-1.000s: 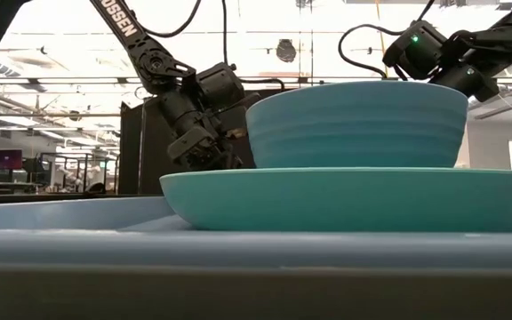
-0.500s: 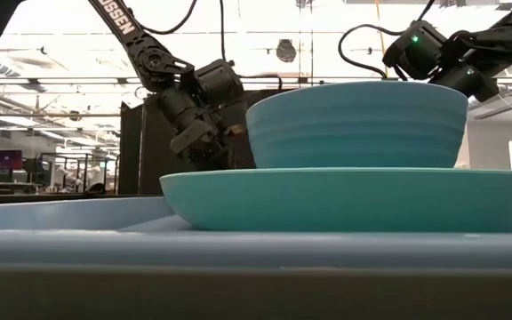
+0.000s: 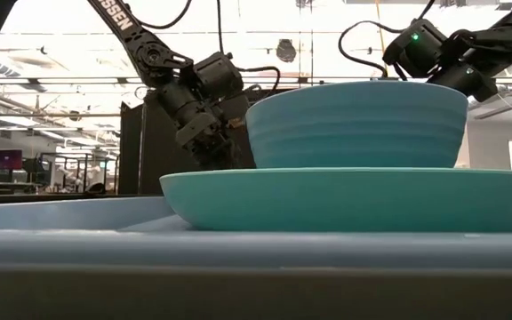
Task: Set up tray
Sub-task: Put the orange fork on the yellow napkin on the blue serving tray
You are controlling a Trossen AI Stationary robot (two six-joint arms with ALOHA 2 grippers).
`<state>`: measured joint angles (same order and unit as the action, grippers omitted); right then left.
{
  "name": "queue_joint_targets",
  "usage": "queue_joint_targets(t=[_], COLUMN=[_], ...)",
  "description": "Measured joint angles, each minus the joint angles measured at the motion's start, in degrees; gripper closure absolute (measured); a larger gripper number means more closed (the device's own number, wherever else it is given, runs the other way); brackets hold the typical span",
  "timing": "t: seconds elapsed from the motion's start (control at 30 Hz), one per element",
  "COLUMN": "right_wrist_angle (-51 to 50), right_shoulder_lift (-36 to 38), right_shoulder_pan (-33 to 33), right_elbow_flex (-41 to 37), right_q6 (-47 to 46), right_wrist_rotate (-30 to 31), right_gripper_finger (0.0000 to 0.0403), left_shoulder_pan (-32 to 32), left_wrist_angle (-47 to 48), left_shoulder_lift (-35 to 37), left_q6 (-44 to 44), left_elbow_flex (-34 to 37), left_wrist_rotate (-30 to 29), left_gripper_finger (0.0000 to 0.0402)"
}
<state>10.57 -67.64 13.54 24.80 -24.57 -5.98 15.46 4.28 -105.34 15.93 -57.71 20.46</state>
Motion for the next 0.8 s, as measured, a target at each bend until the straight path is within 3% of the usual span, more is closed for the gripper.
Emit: queue_joint_targets(t=[0.17,0.33,0.5,0.67,0.8], right_wrist_angle=[2.57,3.93,4.55,2.92,-4.80], right_shoulder_lift=[0.00,0.00,0.00,0.00,0.00], right_shoulder_pan=[0.52,3.82,7.03,8.57,10.00], right_elbow_flex=[0.00,0.01,0.65,3.00,7.60], right_q6=[4.71,10.00,13.60,17.50,23.35], right_wrist_rotate=[-0.58,-7.43,-12.36,-12.33,-12.30], right_gripper_finger=[0.0314,0.0314,0.0314,0.0314,0.0314], left_shoulder_pan=[0.11,1.27,2.69,3.62,4.22], left_wrist_angle=[-0.64,-1.47,-3.08,-4.90,-7.09], left_shoulder_lift=[2.65,5.75,7.61,8.13,8.07], left_q6=[-0.16,-0.17,0.06,0.08,0.04], left_elbow_flex=[0.02,0.00,0.00,-0.01,0.02], left_wrist_rotate=[0.07,1.80,7.18,8.02,6.91], left_gripper_finger=[0.0376,0.0376,0.0376,0.0376,0.0376])
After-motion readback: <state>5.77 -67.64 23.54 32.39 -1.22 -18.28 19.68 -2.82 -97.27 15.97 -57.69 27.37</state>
